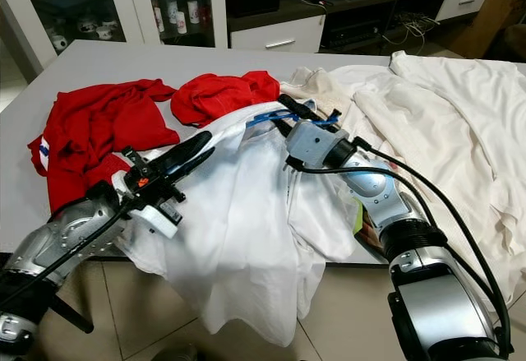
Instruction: Hang hanger
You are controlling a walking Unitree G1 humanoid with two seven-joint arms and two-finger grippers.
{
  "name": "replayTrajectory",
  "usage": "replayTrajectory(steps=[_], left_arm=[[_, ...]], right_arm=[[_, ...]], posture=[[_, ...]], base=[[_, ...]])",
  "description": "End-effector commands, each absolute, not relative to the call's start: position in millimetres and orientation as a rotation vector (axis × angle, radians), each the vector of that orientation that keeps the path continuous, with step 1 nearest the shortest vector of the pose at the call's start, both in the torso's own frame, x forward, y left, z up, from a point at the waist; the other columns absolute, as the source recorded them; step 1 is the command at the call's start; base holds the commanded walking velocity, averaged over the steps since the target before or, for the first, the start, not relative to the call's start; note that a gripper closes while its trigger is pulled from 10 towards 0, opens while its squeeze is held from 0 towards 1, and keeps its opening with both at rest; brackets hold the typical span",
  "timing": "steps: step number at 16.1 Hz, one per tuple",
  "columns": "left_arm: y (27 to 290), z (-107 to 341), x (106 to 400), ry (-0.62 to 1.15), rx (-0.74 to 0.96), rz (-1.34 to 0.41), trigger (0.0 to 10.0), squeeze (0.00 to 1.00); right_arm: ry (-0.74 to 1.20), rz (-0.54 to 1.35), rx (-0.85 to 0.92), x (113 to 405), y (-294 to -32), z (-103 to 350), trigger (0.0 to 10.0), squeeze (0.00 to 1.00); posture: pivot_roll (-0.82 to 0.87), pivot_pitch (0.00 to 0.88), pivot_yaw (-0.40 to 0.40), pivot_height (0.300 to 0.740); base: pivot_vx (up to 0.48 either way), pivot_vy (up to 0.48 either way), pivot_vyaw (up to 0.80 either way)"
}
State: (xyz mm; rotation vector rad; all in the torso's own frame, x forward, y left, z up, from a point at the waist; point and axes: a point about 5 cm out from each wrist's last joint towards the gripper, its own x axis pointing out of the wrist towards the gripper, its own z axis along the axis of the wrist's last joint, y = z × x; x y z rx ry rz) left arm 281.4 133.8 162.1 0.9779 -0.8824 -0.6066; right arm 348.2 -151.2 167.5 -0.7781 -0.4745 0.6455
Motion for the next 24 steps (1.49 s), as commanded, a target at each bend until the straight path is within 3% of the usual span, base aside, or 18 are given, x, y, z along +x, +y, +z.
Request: replayTrajectory(steps=[1, 6, 7, 13, 14, 17, 24], left_arm=[[135, 170, 287, -0.896, 0.959, -0.557, 10.0, 0.0], [130, 166, 297, -0.822, 0.968, -0.528, 10.0, 0.0], [130, 168, 297, -0.84, 0.95, -0.521, 10.0, 1.0], [139, 169, 302, -0.796, 0.917, -0.464, 10.0, 1.0], [142, 168, 303, -0.771, 0.884, -0.45, 10.0, 0.0], [149, 176, 306, -0.755, 0.792, -0.376, 10.0, 0.0], [172, 185, 312, -0.722, 0.783, -0.29, 10.0, 0.0]], right_arm=[[-0.477, 0.66, -0.784, 345, -152, 163, 0.0, 0.0], [-0.488, 0.654, -0.785, 342, -156, 162, 0.0, 0.0], [-0.488, 0.654, -0.784, 342, -156, 162, 0.0, 0.0], [-0.479, 0.634, -0.764, 341, -161, 160, 0.0, 0.0], [-0.47, 0.627, -0.763, 341, -165, 160, 0.0, 0.0], [-0.458, 0.609, -0.744, 341, -168, 160, 0.0, 0.0], [-0.447, 0.548, -0.64, 345, -184, 169, 0.0, 0.0]], posture=[[0.21, 0.0, 0.008, 0.74], [0.2, 0.0, 0.01, 0.74], [0.2, 0.0, 0.01, 0.74], [0.2, 0.0, 0.011, 0.74], [0.2, 0.0, 0.011, 0.74], [0.21, 0.0, 0.006, 0.74], [0.21, 0.0, -0.006, 0.74]], base=[[0.0, 0.0, 0.0], [0.0, 0.0, 0.0], [0.0, 0.0, 0.0], [0.0, 0.0, 0.0], [0.0, 0.0, 0.0], [0.0, 0.0, 0.0], [0.0, 0.0, 0.0]])
